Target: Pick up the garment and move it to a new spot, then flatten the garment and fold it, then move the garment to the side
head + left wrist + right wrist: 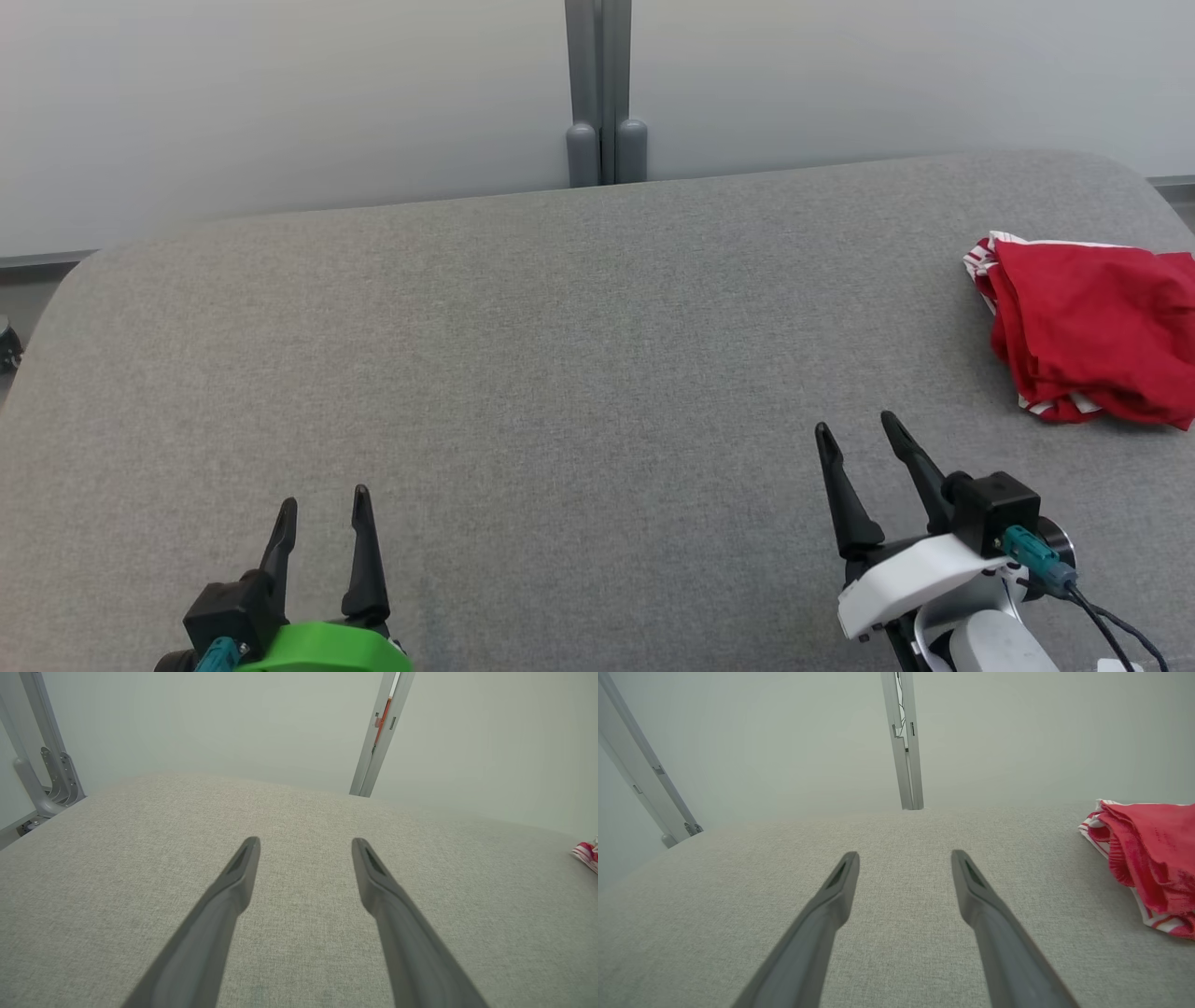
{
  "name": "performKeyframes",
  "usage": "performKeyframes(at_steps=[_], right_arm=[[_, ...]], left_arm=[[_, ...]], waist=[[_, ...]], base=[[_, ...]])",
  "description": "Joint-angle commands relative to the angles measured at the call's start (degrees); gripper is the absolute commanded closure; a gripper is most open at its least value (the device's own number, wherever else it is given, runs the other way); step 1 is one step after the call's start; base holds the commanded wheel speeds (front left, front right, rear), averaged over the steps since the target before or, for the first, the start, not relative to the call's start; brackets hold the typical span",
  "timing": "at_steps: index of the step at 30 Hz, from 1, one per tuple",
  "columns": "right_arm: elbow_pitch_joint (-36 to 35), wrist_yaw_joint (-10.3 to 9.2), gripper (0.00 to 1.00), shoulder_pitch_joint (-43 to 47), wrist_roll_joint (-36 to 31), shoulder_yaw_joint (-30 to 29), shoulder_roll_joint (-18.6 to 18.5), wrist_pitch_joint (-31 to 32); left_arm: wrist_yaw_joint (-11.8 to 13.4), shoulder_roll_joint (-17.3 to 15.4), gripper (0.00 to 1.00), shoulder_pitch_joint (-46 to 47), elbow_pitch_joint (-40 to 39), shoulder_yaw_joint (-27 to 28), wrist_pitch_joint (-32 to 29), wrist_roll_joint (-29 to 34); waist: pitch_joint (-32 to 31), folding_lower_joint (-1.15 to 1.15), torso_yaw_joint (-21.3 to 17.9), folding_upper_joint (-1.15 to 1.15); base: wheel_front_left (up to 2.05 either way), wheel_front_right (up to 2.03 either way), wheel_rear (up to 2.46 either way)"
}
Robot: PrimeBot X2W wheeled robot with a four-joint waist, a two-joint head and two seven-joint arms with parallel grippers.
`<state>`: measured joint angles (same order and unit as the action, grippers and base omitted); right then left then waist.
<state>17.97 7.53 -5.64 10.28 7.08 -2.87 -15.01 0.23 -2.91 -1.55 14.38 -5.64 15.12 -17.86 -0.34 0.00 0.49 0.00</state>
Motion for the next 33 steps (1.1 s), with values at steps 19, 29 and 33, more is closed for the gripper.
performKeyframes(at_steps=[19,29,33], right_arm=[[-4.3,-0.09,0.00,3.9,1.3,-0.5,-0.1,0.9],[-2.3,0.00,1.00,4.3,1.7,-0.4,0.2,1.0],[-2.6,0.00,1.00,4.1,6.5,-0.9,-0.1,1.9]], left_arm=[[1.4,-0.1,0.00,-1.3,-0.6,-0.6,0.0,-1.3],[1.0,0.3,1.00,-0.9,1.6,-1.1,-0.3,-1.0],[0.5,0.2,1.00,-0.3,1.5,-0.3,-1.6,-5.1]], waist=[[-0.9,0.00,-0.9,0.00],[-0.9,0.00,-0.7,0.00],[-0.9,0.00,-0.7,0.00]], base=[[0.00,0.00,0.00],[0.00,0.00,0.00],[0.00,0.00,0.00]])
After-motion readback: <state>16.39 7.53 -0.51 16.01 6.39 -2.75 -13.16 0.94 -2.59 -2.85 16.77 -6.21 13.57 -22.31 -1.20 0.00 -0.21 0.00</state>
